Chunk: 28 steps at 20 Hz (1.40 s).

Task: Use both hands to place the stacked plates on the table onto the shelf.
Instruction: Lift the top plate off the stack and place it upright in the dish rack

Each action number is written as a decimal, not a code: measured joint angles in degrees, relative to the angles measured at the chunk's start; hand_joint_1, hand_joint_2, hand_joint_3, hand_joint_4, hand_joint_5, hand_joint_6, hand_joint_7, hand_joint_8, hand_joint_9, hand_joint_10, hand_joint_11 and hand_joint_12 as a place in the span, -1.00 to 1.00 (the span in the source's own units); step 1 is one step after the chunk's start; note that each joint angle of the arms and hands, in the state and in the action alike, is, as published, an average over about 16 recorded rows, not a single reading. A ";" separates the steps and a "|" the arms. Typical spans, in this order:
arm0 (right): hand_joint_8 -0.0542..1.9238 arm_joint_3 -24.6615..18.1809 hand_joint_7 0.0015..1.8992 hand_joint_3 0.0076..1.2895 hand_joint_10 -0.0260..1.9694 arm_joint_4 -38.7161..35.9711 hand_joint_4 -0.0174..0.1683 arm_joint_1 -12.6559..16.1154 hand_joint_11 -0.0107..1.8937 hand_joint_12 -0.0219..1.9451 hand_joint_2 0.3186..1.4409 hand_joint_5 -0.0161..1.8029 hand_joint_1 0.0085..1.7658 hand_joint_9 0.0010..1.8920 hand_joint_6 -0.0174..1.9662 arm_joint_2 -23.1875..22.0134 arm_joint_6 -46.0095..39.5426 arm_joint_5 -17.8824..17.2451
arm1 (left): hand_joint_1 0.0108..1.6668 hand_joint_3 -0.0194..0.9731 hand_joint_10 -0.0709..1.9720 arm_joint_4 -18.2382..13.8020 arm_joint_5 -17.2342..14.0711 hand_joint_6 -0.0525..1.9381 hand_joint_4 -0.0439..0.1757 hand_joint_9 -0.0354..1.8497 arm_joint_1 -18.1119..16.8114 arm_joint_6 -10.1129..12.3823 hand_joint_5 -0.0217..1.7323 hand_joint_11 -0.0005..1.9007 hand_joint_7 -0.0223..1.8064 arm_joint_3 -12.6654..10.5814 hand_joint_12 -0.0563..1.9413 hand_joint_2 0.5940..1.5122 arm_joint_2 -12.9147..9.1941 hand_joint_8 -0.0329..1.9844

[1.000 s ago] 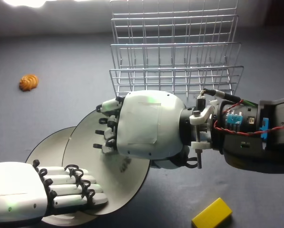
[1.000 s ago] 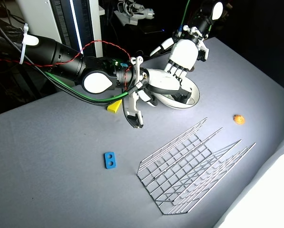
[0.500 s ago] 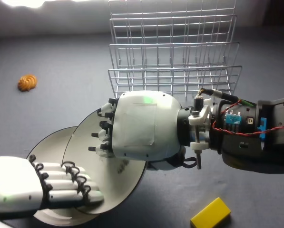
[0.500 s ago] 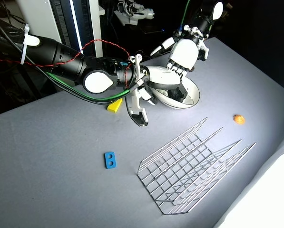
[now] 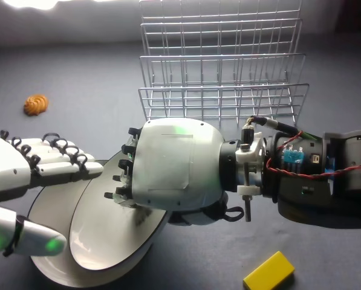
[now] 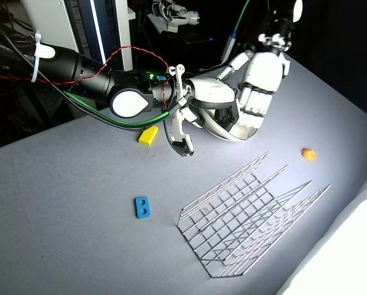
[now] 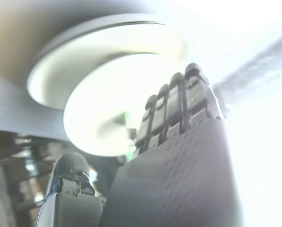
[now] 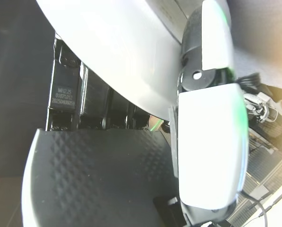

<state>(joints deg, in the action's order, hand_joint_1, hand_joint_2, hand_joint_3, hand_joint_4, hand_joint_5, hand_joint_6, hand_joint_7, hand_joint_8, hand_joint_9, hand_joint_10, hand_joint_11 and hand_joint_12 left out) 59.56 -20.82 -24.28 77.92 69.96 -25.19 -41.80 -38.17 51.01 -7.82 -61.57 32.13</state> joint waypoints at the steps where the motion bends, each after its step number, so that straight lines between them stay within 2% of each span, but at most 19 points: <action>1: -0.38 -0.53 0.10 -0.99 -0.64 0.30 -0.90 0.06 0.00 0.00 0.12 -0.01 0.31 0.27 -0.33 -0.33 -0.07 -0.03 | -0.99 -0.93 -0.93 0.75 0.24 -0.94 -0.56 -0.94 -0.41 0.00 -0.96 -0.98 -0.96 -0.41 -0.94 0.20 -0.19 -0.98; 7: -0.32 -4.70 0.14 -0.99 -0.46 2.20 -0.86 0.73 -0.02 0.02 0.12 0.04 0.36 0.24 -0.27 -3.70 -0.23 -0.08 | -0.99 -0.93 -0.93 3.68 1.90 -0.94 -0.56 -0.94 -2.65 0.04 -0.96 -0.98 -0.96 -2.59 -0.94 0.20 -1.39 -0.98; 13: -0.24 -9.53 0.18 -0.99 -0.54 4.68 -0.81 1.81 -0.02 0.02 0.13 0.08 0.40 0.26 -0.17 -8.37 -0.23 -0.67 | -0.99 -0.93 -0.93 4.62 3.92 -0.94 -0.58 -0.95 -4.65 0.09 -0.95 -0.98 -0.96 -4.05 -0.94 0.19 -2.37 -0.98; 18: -0.19 -12.86 0.17 -0.99 -0.46 6.40 -0.79 3.71 -0.03 0.02 0.13 0.08 0.44 0.24 -0.08 -12.46 -0.26 -1.26 | -0.99 -0.93 -0.93 4.56 4.77 -0.94 -0.60 -0.94 -5.62 0.00 -0.95 -0.98 -0.96 -4.78 -0.94 0.19 -3.01 -0.98; 23: -0.15 -15.28 0.16 -0.99 -0.29 7.48 -0.79 6.67 -0.03 0.03 0.13 0.07 0.46 0.20 -0.03 -16.44 -0.60 -1.64 | -0.99 -0.93 -0.93 4.41 4.45 -0.94 -0.60 -0.94 -5.81 -0.60 -0.96 -0.98 -0.96 -4.95 -0.94 0.19 -3.39 -0.98; 28: -0.11 -16.75 0.13 -0.99 -0.03 8.37 -0.81 10.20 -0.03 0.03 0.13 0.05 0.48 0.12 0.00 -20.28 -1.54 -1.74 | -0.99 -0.93 -0.93 4.00 2.78 -0.95 -0.59 -0.94 -5.19 -1.98 -0.96 -0.98 -0.96 -5.06 -0.94 0.19 -3.57 -0.98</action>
<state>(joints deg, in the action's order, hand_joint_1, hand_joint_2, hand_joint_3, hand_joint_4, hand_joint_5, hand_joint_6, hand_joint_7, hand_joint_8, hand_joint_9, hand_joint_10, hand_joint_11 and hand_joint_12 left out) 42.81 -12.46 -14.09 57.64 68.41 -26.93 -37.80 -35.39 45.82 -9.80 -66.64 28.56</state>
